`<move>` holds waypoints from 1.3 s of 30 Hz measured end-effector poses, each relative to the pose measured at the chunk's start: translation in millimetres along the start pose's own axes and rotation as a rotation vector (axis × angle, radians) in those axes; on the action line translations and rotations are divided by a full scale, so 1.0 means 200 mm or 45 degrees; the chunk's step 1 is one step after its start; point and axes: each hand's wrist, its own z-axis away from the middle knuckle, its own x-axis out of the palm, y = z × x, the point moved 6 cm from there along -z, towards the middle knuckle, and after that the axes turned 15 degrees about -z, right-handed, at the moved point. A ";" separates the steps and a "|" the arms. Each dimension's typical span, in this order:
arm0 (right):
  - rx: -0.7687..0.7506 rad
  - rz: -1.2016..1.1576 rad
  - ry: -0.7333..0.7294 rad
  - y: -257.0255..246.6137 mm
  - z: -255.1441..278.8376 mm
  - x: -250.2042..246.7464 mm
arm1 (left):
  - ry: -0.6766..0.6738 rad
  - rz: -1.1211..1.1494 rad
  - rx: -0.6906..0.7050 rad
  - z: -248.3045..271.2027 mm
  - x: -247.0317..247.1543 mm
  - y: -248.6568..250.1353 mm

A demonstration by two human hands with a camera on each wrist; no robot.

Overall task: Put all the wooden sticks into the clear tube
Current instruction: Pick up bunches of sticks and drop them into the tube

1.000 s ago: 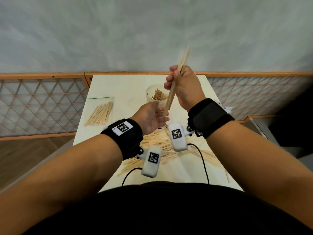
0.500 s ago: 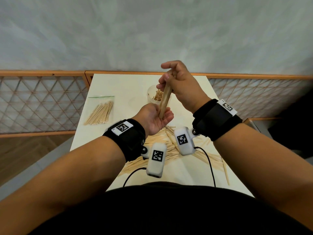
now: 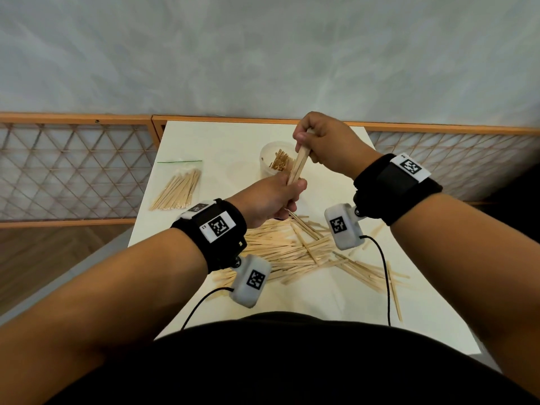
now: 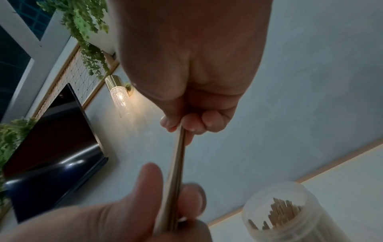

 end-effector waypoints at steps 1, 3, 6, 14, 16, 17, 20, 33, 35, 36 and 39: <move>0.005 -0.005 -0.025 0.00 0.00 0.01 | -0.002 -0.026 0.000 -0.01 0.00 0.00; 0.020 -0.023 -0.078 0.00 -0.02 0.01 | 0.000 -0.046 -0.011 -0.02 -0.03 0.00; 0.102 -0.150 -0.213 0.00 -0.06 -0.04 | -0.033 -0.068 -0.015 -0.05 -0.08 -0.03; 0.179 0.052 -0.241 0.02 -0.22 -0.07 | -0.006 -0.152 -0.056 -0.15 -0.13 -0.09; 0.152 0.080 -0.158 -0.01 -0.30 -0.12 | 0.127 -0.243 -0.081 -0.19 -0.20 -0.12; 0.127 0.106 -0.103 -0.02 -0.35 -0.15 | 0.192 -0.278 -0.122 -0.20 -0.24 -0.15; 0.020 0.278 0.030 -0.07 -0.47 -0.17 | 0.287 -0.363 -0.249 -0.21 -0.34 -0.28; 0.007 0.902 -0.400 0.45 -0.76 0.39 | 0.313 -0.318 -0.552 -0.16 -0.50 -0.68; 0.036 0.836 -0.386 0.49 -0.77 0.36 | 0.310 -0.312 -0.562 -0.16 -0.50 -0.70; 0.044 0.804 -0.375 0.49 -0.77 0.34 | 0.306 -0.320 -0.563 -0.17 -0.50 -0.71; 0.032 0.642 -0.286 0.46 -0.75 0.22 | 0.291 -0.352 -0.556 -0.20 -0.47 -0.70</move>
